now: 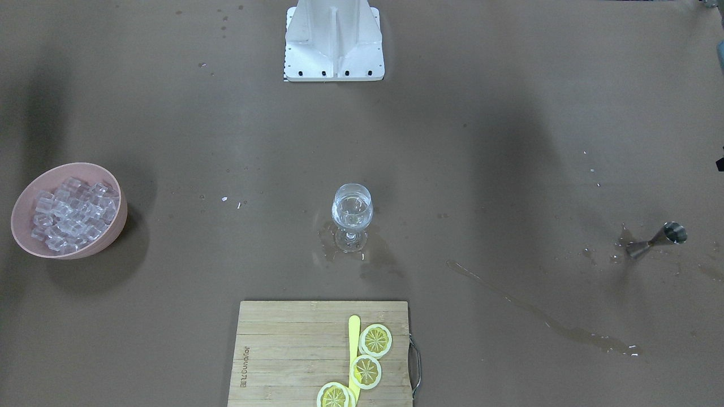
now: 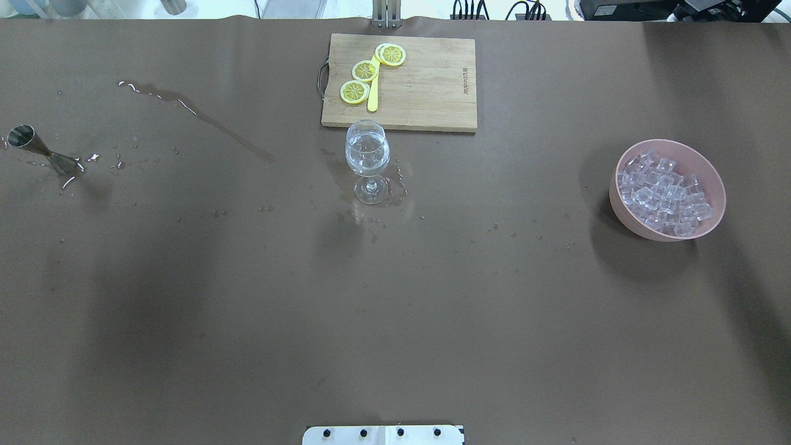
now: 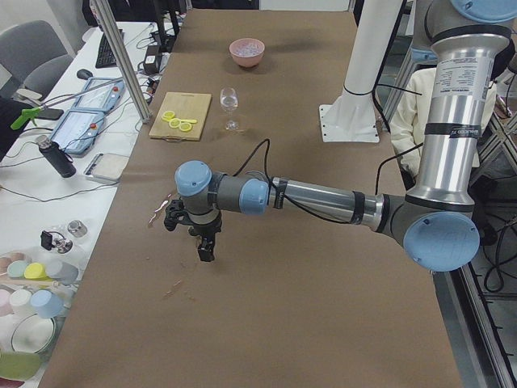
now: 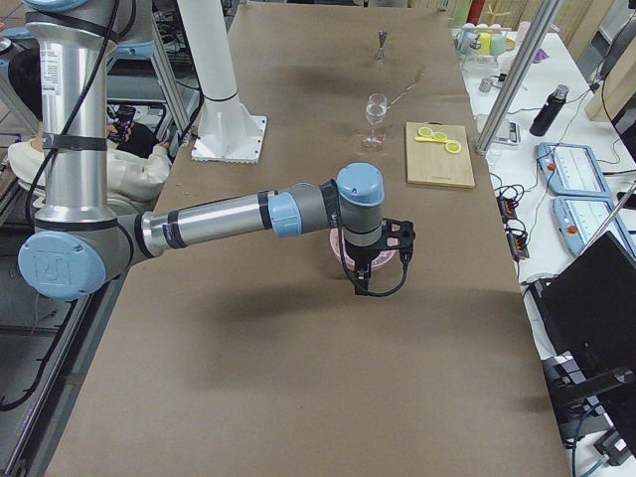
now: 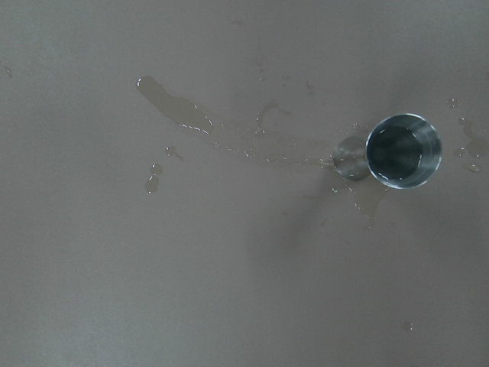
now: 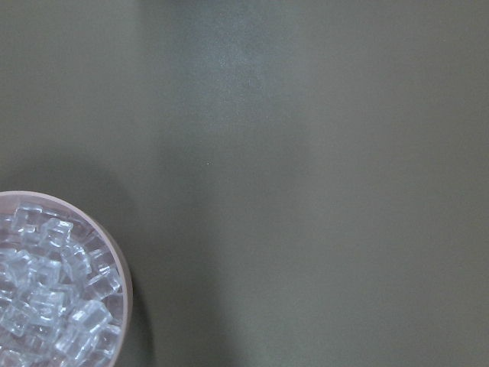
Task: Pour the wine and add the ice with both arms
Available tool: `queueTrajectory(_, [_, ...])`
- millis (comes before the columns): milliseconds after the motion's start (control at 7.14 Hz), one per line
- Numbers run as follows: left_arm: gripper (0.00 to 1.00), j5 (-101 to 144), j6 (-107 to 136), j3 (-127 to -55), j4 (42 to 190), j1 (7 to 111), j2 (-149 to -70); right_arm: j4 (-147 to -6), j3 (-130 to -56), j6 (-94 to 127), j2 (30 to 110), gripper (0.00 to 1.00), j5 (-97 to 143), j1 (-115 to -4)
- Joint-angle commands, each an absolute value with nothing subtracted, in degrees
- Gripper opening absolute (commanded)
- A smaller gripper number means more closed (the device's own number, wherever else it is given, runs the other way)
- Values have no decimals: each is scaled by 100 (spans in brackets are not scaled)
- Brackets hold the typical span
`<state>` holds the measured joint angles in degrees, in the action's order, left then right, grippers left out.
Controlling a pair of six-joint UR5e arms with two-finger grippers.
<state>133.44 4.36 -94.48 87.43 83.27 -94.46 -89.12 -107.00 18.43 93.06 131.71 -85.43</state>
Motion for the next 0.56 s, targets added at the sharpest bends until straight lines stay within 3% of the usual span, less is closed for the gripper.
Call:
queueTrajectory(0, [98,13368,544,-9648,8771,8341,-9518,-8921,-10705,1846,9299,100,13175,-8543])
queueTrajectory(420, [98,13377,1095,-9834,9331,8341,-9536,-8930,-10705,1863,9273,100,13192,-8543])
